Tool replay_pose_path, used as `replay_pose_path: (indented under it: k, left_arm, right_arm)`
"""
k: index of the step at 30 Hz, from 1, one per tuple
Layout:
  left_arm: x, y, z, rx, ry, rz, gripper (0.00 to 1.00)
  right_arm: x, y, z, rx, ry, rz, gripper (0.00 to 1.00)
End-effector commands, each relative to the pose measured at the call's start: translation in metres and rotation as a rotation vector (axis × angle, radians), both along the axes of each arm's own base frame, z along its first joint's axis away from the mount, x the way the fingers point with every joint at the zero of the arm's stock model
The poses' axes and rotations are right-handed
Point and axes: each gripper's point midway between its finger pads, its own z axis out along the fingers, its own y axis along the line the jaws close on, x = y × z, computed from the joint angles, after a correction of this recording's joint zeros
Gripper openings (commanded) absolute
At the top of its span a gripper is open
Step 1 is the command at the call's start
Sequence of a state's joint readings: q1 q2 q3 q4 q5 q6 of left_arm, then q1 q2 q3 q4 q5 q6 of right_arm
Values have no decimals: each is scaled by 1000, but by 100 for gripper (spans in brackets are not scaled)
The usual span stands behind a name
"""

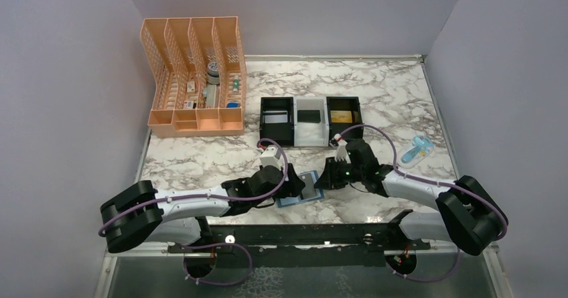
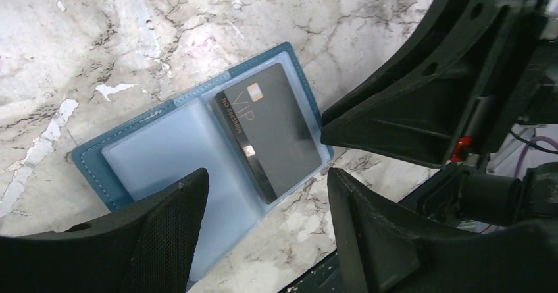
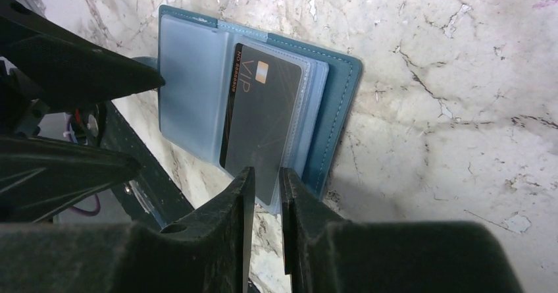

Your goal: Take the credit cards out of the card holder

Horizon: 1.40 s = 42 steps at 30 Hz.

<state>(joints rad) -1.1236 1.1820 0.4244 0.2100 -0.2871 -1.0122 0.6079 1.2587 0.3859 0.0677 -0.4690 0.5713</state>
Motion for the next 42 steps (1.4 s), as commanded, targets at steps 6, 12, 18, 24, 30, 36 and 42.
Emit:
replay_pose_path:
  k: [6,12,18,24,30,36,42]
  left_arm:
    - [5,-13,-1,4,-2,0,67]
    - [6,-16,-5,13,6,2,57]
    - [5,-16,-17,22,33,12,55]
    - [7,-16,-23,-11,50,47,49]
    - [6,-17,-34,-27,65,60,41]
    - [7,-4,-47,-16,89,122,35]
    - [6,-1,-54,-10,103,135,32]
  right_arm:
    - [19,12,7,13,-59,16,19]
    - [24,10,-3,-27,-48,8,16]
    - [20,3,-14,-60,-40,2,16]
    - [11,3,-21,-46,-11,20,16]
    - [7,4,-20,-27,-6,26,17]
    - [2,4,-23,-13,1,38,17]
    - [2,3,-27,-13,3,25,16]
